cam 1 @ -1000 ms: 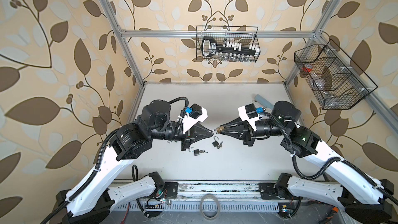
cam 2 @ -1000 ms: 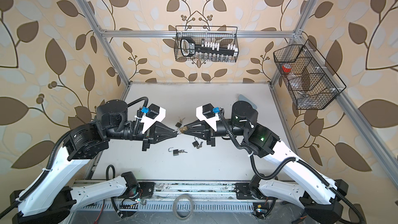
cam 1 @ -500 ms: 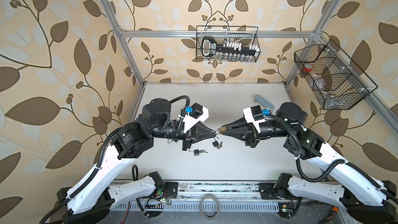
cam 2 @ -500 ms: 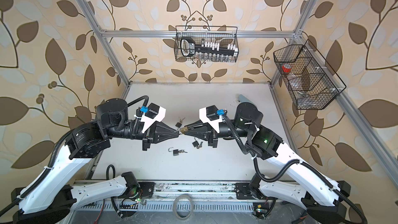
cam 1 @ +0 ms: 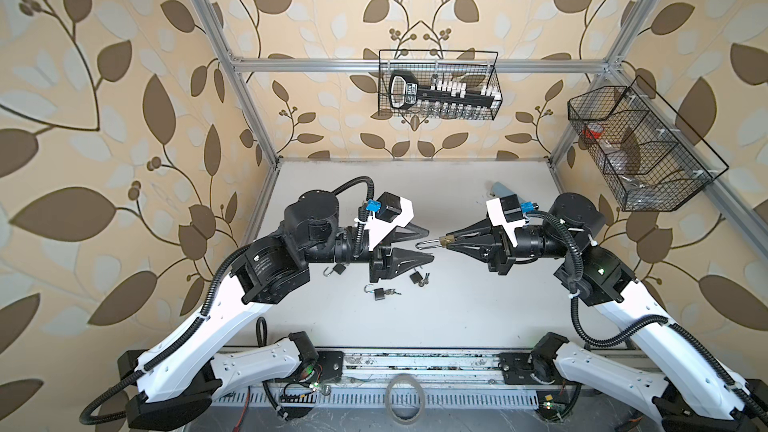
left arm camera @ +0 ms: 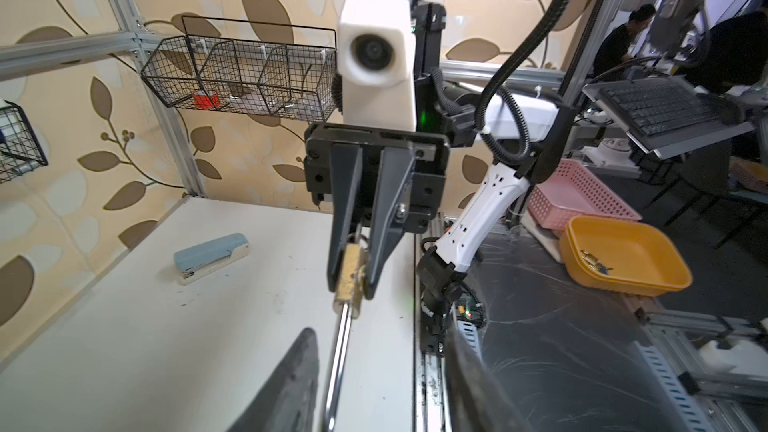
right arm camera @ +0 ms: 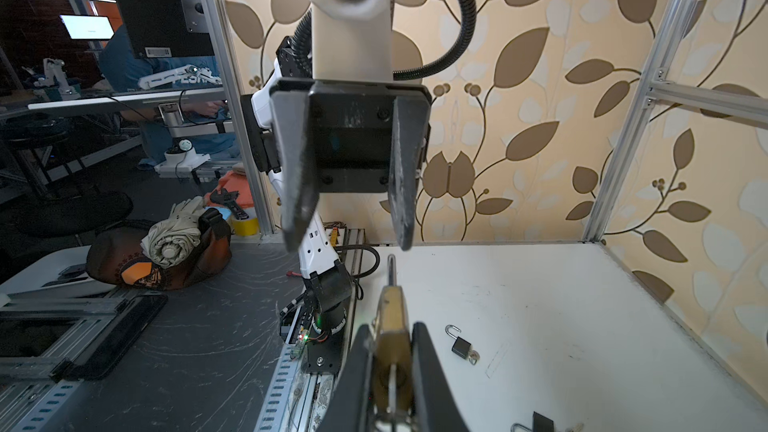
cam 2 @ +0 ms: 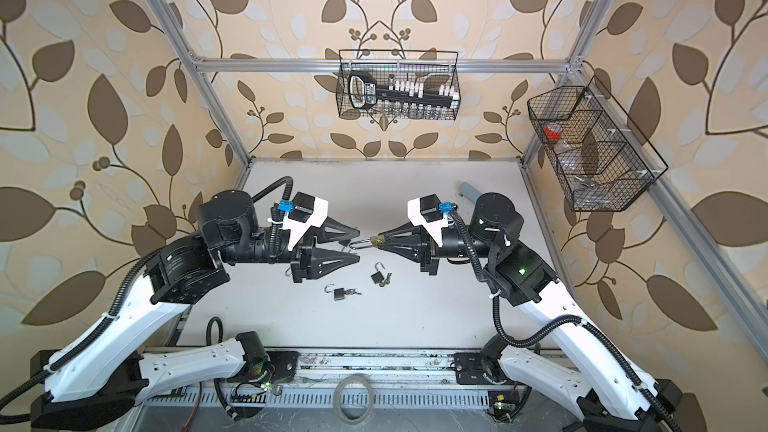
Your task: Lock with the key
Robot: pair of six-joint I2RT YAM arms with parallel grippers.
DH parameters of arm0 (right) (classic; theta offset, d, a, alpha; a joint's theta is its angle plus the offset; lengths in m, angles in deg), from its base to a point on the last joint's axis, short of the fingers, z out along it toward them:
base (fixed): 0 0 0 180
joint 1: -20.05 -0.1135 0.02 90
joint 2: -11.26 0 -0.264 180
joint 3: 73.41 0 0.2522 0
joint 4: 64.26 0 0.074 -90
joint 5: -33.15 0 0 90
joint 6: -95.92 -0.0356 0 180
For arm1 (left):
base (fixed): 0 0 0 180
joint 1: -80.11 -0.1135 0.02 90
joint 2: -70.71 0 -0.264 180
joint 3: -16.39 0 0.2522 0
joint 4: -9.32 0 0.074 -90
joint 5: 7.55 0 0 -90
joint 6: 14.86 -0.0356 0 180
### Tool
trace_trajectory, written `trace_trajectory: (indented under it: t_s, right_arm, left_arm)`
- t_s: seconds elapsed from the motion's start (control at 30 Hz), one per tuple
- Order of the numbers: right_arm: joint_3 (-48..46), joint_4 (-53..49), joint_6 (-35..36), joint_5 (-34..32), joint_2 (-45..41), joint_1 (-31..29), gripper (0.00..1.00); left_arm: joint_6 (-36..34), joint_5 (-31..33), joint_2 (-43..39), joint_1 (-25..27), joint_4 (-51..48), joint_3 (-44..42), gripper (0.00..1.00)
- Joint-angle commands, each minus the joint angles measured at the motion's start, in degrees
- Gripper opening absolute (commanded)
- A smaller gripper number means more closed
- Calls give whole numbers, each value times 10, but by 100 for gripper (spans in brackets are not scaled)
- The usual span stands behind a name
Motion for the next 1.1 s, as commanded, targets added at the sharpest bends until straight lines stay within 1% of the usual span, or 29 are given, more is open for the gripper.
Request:
trace_trajectory:
  t_s: [0.0,0.07,0.13,0.2,0.27,0.33,0.47,0.63,0.73,0.87,0.93,1.0,1.03,1.07]
  right_arm:
    - [1,16,-11,6,-14,2,0]
    - [0,24,-14,-9,-24,2,0]
    - [-6,52,-31,-13,-35,2,0]
    - [-24,106,-59,2,-50,2,0]
    - [-57,189,-101,4,-68,2,0]
    - [-67,229,-126,10,-68,1,0]
    - [-65,259,-152,16,-58,2,0]
    - [-61,261,-163,29,-43,0,0]
    - [-58,246,-158,29,-31,-5,0]
    - [-56,236,-150,19,-18,-19,0]
    - [-54,228,-143,17,-13,-24,0]
    - [-54,232,-144,14,-11,-29,0]
    - [-54,234,-145,13,-11,-32,0]
    - [-54,234,-144,13,-10,-34,0]
  left_arm:
    - [7,-10,-20,5,48,5,57]
    - [1,5,-30,5,40,-1,69]
    - [0,25,-41,5,35,-8,83]
    - [2,39,-48,5,37,-19,86]
    - [7,38,-50,5,41,-26,86]
    - [12,30,-52,5,54,-33,84]
    - [16,10,-46,5,67,-37,83]
    - [19,5,-32,5,81,-35,81]
    - [18,6,-23,5,92,-31,80]
    - [15,13,-12,5,102,-27,73]
    - [15,15,-9,5,106,-26,66]
    - [12,19,-5,5,106,-25,63]
    - [12,21,-5,5,107,-26,56]
    - [12,23,-5,5,107,-28,48]
